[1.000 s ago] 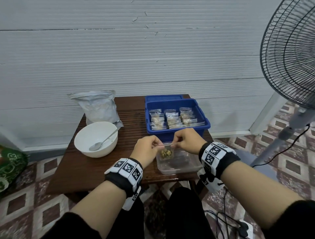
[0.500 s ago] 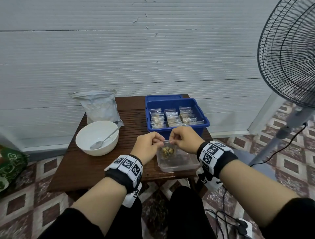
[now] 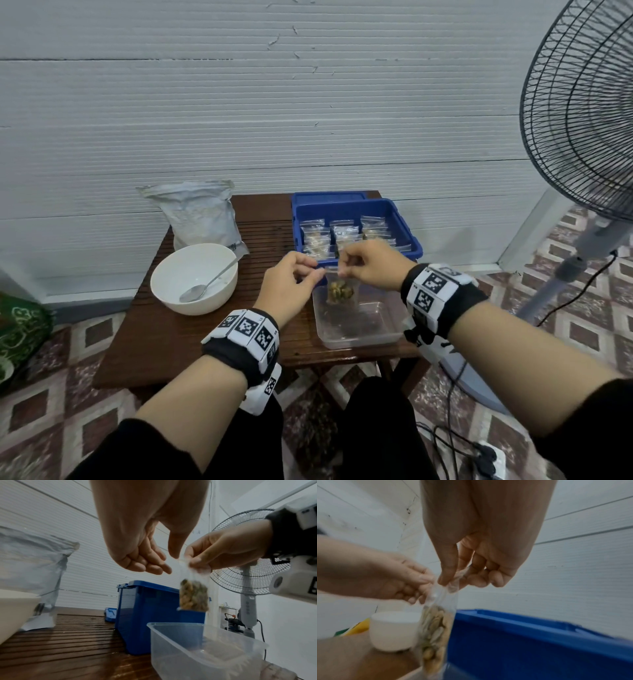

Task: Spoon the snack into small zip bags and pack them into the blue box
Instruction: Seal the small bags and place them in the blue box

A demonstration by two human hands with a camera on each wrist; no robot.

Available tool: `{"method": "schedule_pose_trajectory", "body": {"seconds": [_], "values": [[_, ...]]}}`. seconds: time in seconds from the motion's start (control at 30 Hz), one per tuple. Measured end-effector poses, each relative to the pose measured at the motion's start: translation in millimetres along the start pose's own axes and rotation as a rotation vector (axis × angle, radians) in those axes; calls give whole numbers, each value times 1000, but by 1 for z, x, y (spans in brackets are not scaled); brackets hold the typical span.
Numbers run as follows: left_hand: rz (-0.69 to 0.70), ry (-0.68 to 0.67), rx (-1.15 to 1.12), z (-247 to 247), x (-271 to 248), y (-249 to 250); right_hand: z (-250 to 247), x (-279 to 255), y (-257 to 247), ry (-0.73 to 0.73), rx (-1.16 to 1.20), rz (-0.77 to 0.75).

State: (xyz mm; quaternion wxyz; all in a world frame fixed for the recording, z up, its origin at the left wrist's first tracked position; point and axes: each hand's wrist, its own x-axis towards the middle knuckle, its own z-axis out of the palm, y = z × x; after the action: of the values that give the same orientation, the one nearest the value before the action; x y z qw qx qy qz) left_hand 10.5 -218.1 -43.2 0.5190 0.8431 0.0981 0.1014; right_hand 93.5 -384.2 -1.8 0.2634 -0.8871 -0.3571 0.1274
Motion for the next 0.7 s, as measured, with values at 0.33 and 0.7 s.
{"method": "schedule_pose_trajectory", "body": {"seconds": [0.33,0.7], "values": [[-111,160,-28,-21,29,-28,-76,70,-21,-84,-77,-6],[-222,80,-101,-15,78,-46,-41,164,-2,-720,-399,38]]}}
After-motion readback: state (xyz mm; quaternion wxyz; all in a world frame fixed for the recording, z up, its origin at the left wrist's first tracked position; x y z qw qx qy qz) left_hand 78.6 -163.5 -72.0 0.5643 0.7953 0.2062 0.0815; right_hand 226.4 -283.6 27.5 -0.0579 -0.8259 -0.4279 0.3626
